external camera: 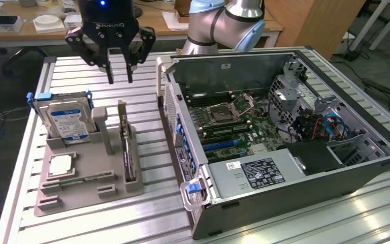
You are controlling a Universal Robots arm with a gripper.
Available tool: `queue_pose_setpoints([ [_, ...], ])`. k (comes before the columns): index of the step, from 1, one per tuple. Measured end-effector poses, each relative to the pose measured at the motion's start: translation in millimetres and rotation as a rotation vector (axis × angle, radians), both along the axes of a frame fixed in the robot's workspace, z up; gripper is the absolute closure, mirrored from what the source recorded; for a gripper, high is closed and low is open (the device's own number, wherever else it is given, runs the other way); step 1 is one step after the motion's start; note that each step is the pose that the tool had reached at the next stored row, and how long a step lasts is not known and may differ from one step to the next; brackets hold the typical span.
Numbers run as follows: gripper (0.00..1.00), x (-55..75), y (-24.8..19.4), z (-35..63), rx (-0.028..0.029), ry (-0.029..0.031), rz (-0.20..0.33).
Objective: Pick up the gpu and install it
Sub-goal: 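Pick up the gpu and move the gpu toward the slot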
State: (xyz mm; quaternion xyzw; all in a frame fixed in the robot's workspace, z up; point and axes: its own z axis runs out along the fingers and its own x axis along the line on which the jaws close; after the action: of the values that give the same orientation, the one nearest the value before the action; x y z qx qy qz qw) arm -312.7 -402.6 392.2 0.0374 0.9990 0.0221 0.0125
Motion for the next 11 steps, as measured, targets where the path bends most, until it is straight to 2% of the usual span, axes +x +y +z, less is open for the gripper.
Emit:
queue_pose_setpoints([
  [1,0.59,0.0,0.0,0.0,0.0,0.0,0.0],
  [2,0.59,-0.1,-0.1,0.0,-0.0002,0.0,0.0],
  [3,0.5,-0.1,-0.3,0.0,-0.0002,-0.0001,0.002],
  [4,0.5,-0.1,-0.6,0.0,-0.0003,0.0,0.007],
  [5,0.44,-0.2,-0.6,0.0,-0.0003,0.0001,0.017],
  [8,0.44,-0.1,-0.7,-0.1,-0.0007,0.0001,0.055],
  [11,0.44,0.0,-0.8,-0.4,-0.0059,0.0006,0.089],
])
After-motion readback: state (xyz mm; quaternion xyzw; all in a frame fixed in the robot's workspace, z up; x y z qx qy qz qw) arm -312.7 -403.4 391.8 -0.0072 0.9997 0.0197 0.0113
